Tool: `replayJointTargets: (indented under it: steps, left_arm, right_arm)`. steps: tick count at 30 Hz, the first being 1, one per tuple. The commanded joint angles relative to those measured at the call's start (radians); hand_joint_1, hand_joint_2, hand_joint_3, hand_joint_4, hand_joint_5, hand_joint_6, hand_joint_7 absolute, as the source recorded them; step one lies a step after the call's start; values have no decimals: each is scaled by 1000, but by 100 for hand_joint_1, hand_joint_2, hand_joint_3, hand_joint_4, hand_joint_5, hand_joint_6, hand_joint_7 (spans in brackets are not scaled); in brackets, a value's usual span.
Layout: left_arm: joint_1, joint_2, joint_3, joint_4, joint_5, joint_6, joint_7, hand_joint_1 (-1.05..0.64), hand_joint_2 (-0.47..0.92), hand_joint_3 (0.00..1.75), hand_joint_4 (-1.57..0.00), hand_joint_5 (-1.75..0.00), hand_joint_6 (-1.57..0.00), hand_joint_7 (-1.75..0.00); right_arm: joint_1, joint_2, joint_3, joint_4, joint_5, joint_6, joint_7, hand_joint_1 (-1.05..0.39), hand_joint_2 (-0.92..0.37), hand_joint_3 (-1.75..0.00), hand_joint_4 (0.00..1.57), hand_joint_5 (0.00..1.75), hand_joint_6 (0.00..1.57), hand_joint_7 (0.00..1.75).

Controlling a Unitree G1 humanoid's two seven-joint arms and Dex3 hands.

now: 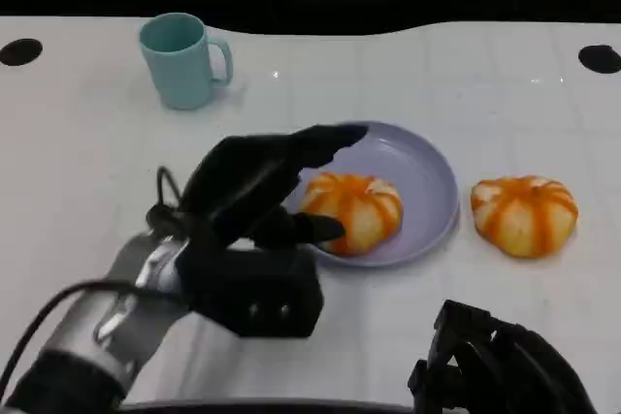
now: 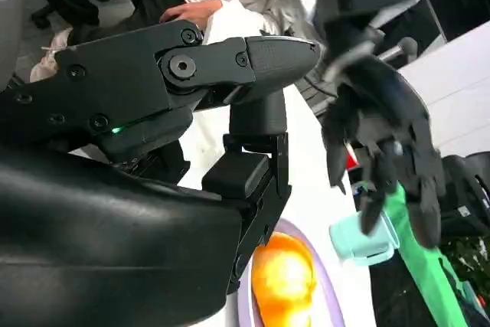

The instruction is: Grasp the bread from the table and place it into the plate.

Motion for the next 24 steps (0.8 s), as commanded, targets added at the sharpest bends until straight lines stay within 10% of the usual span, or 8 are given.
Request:
replayJointTargets:
  steps: [1, 6, 24]
  left_arm:
    - [122, -6, 75, -107, -154, -41, -39, -49, 92, 11, -52, -119, -43, -78]
    - [276, -68, 144, -190, -466, -62, -187, -35, 92, 7, -52, -172, -25, -169]
    - [622, -107, 257, -474, -978, 187, -508, -21, 89, 12, -67, -175, -48, -175]
  right_arm:
    - [17, -12, -7, -32, 10, 10, -9, -71, -92, -24, 85, 161, 75, 138]
    - [27, -15, -9, -49, 18, 22, -8, -72, -92, -24, 84, 162, 74, 139]
    - [37, -28, -5, -55, 35, 25, 17, -71, -92, -25, 85, 160, 73, 137]
